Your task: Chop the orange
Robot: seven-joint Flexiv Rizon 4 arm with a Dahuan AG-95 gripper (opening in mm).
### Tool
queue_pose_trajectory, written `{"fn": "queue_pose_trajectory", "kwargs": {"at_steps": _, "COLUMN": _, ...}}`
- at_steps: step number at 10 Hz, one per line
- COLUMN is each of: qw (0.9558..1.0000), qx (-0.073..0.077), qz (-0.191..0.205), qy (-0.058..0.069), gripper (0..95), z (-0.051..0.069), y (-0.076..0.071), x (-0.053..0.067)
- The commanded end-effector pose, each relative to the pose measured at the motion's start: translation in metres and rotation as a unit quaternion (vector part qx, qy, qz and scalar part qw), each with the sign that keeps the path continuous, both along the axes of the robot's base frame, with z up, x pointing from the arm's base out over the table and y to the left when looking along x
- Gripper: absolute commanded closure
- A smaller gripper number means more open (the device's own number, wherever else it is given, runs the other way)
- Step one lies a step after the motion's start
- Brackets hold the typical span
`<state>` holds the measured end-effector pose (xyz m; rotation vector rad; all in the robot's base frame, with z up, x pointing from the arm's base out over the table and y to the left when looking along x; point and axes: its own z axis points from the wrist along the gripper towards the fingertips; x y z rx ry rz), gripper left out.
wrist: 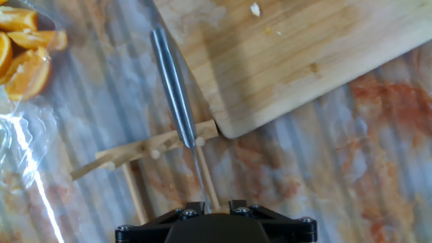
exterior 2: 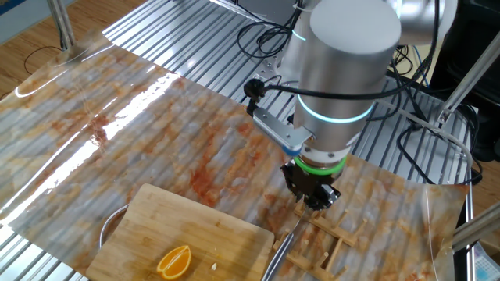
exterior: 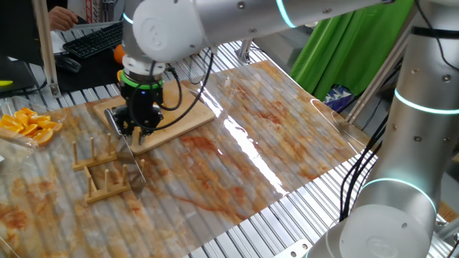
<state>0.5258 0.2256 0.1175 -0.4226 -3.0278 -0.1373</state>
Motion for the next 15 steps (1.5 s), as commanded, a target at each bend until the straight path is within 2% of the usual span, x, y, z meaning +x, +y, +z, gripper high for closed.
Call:
{"fn": "queue_pose_trajectory", "kwargs": {"at_steps": 1, "qw": 0.9999, "qx": 0.002, "qz": 0.009, "qy": -0.004, "gripper": 76.0, "z": -0.005, "y": 0.003, "x": 0.003}}
{"fn": "queue_pose_trajectory", "kwargs": {"at_steps": 3, "qw": 0.9999, "qx": 0.007, "qz": 0.01, "qy": -0.004, "gripper": 76.0, "z": -0.01, "y": 0.005, "x": 0.005}}
{"fn": "queue_pose_trajectory", "kwargs": {"at_steps": 4, "qw": 0.9999, "qx": 0.007, "qz": 0.01, "qy": -0.005, "gripper": 57.0, "z": -0.015, "y": 0.007, "x": 0.006}}
{"fn": "queue_pose_trajectory", "kwargs": {"at_steps": 15, "qw": 0.9988, "qx": 0.009, "qz": 0.044, "qy": -0.016, "gripper": 57.0, "z": -0.054, "y": 0.012, "x": 0.012}}
